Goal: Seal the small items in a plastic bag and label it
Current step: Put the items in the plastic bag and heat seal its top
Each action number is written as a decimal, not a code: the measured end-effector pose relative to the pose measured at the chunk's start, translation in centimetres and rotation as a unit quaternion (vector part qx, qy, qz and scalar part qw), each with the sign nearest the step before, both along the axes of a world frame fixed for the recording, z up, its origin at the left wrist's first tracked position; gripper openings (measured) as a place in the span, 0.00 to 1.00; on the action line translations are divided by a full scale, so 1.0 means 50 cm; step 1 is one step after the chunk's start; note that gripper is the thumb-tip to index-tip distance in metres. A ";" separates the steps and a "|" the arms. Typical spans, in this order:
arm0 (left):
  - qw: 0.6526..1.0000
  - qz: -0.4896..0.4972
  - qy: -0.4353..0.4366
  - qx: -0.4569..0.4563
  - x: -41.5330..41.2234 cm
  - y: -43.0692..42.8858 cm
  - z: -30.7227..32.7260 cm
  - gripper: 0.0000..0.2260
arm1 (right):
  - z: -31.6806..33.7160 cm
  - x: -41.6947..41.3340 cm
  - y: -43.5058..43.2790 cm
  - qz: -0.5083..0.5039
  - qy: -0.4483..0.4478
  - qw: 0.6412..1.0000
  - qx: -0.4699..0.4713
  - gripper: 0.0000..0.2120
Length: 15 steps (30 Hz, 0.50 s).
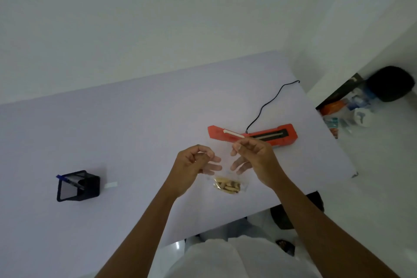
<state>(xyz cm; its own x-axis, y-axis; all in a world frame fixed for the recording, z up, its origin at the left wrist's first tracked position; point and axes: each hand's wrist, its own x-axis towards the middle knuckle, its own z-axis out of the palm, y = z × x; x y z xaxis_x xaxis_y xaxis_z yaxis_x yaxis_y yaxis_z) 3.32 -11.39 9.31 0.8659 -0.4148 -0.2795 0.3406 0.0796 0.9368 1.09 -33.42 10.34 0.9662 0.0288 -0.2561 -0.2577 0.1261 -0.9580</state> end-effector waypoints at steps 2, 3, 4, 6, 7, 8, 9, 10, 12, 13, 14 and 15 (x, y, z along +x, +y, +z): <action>1.000 -0.006 0.011 0.003 -0.003 -0.048 -0.010 0.07 | -0.011 -0.007 -0.045 -0.012 0.006 1.000 -0.006 0.14; 1.000 -0.007 0.019 0.005 -0.006 -0.073 -0.017 0.08 | -0.018 -0.010 -0.068 -0.018 0.010 1.000 -0.013 0.13; 1.000 -0.007 0.029 0.009 -0.009 -0.098 -0.024 0.08 | -0.025 -0.013 -0.091 -0.023 0.015 0.999 -0.021 0.13; 0.998 -0.008 0.054 0.012 -0.014 -0.150 -0.043 0.08 | -0.043 -0.018 -0.138 -0.029 0.027 0.999 -0.033 0.11; 0.997 -0.009 0.069 0.013 -0.015 -0.175 -0.053 0.08 | -0.052 -0.019 -0.162 -0.030 0.035 0.998 -0.037 0.11; 0.996 -0.009 0.085 0.013 -0.016 -0.199 -0.065 0.09 | -0.061 -0.021 -0.184 -0.030 0.046 0.998 -0.039 0.11; 0.995 -0.011 0.101 0.014 -0.016 -0.222 -0.077 0.08 | -0.071 -0.021 -0.206 -0.031 0.059 0.997 -0.040 0.11; 0.993 -0.015 0.117 0.013 -0.014 -0.242 -0.091 0.08 | -0.082 -0.021 -0.227 -0.031 0.073 0.996 -0.040 0.11; 0.989 -0.023 0.149 0.010 -0.011 -0.280 -0.119 0.08 | -0.104 -0.019 -0.264 -0.033 0.102 0.993 -0.039 0.12; 0.986 -0.027 0.163 0.007 -0.009 -0.296 -0.132 0.08 | -0.117 -0.017 -0.281 -0.034 0.116 0.992 -0.039 0.12; 0.984 -0.030 0.177 0.004 -0.008 -0.311 -0.143 0.09 | -0.129 -0.015 -0.298 -0.035 0.130 0.990 -0.041 0.11; 0.982 -0.030 0.189 0.000 -0.007 -0.326 -0.153 0.11 | -0.141 -0.012 -0.313 -0.035 0.141 0.988 -0.047 0.09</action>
<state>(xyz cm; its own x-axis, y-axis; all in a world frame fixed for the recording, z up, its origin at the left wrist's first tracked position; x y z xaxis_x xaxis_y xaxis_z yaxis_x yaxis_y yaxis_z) 2.98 -27.69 1.68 0.6746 -0.4613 -0.5763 0.6676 0.0482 0.7429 0.50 -49.06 3.28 0.8551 -0.0716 -0.5135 -0.5095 0.0677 -0.8578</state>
